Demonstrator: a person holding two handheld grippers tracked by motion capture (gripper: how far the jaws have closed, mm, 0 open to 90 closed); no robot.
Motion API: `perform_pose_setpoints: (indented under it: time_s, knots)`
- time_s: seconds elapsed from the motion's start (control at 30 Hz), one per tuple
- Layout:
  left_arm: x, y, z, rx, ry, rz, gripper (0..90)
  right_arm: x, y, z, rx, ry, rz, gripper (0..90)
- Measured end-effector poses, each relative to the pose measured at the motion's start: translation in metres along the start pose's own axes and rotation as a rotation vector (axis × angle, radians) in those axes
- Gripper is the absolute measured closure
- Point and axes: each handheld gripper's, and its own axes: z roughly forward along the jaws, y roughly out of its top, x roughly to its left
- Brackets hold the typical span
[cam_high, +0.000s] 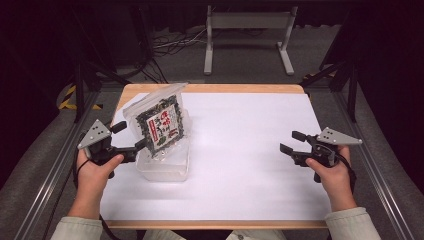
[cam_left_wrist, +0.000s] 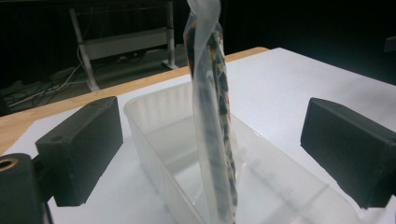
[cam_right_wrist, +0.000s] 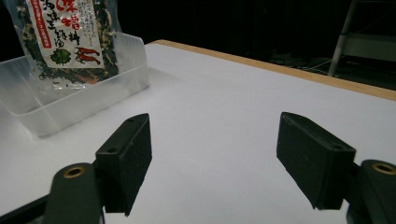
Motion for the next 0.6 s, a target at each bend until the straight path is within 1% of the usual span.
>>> perform_pose_setpoints:
  time_s: [0.13, 0.17, 0.23, 0.4, 0.43, 0.57, 0.6]
  knots:
    - [-0.002, -0.007, -0.016, 0.014, 0.004, 0.005, 6.3, 0.000, -0.002, -0.005, -0.006, -0.004, -0.009, 26.1]
    - [-0.002, -0.009, -0.019, 0.019, 0.009, 0.005, 6.3, 0.000, -0.002, -0.006, -0.008, -0.003, -0.002, 25.9]
    - [-0.002, -0.015, -0.026, 0.037, 0.016, 0.011, 6.3, 0.000, -0.004, -0.008, -0.013, -0.005, -0.004, 25.6]
    - [-0.002, -0.029, -0.037, 0.075, 0.020, 0.018, 6.8, -0.003, -0.009, -0.013, -0.011, -0.013, -0.007, 25.2]
    - [-0.001, -0.033, -0.040, 0.076, 0.020, 0.017, 6.8, -0.003, -0.010, -0.014, -0.011, -0.013, -0.002, 25.1]
    - [-0.001, -0.044, -0.046, 0.078, 0.015, 0.007, 6.5, -0.004, -0.015, -0.018, -0.005, -0.018, -0.007, 24.7]
    - [-0.001, -0.044, -0.046, 0.078, 0.015, 0.007, 6.5, -0.004, -0.015, -0.018, -0.005, -0.018, -0.007, 24.7]
